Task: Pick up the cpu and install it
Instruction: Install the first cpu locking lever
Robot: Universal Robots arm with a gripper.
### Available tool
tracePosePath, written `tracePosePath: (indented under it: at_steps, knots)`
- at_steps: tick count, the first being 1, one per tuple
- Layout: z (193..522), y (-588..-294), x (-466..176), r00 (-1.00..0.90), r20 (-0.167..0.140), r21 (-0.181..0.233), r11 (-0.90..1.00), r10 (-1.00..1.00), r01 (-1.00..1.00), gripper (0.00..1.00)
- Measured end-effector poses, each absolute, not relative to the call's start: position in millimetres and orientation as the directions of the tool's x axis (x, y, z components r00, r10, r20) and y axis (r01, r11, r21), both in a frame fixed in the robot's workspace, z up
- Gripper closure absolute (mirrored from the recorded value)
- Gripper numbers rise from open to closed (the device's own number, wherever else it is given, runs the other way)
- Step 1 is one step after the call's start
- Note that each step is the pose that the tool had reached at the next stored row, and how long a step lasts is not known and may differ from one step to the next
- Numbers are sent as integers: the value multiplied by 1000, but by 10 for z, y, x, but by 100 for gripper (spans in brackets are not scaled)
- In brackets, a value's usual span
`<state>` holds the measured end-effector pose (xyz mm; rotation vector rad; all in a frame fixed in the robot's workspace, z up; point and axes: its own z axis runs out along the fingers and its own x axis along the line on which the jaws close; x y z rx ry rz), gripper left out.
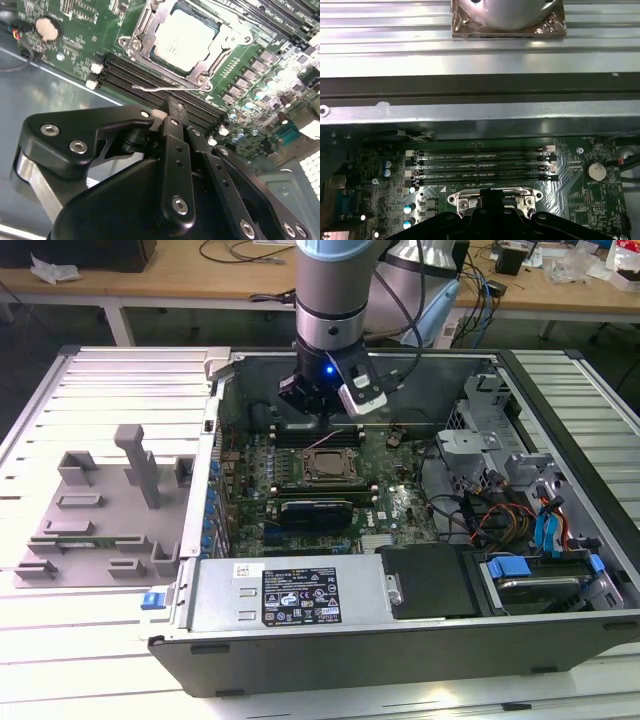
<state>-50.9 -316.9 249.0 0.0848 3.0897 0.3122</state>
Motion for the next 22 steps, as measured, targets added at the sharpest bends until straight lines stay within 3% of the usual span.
tracePosePath:
  at_steps: [8,12,22]
  knots:
    - [2418,-3169,-509,-993,-30,193,976,112,104,89]
    - [2380,-3169,-508,-993,-34,155,982,111,104,89]
    - [2294,-3128,-508,-992,-39,112,987,120,115,89]
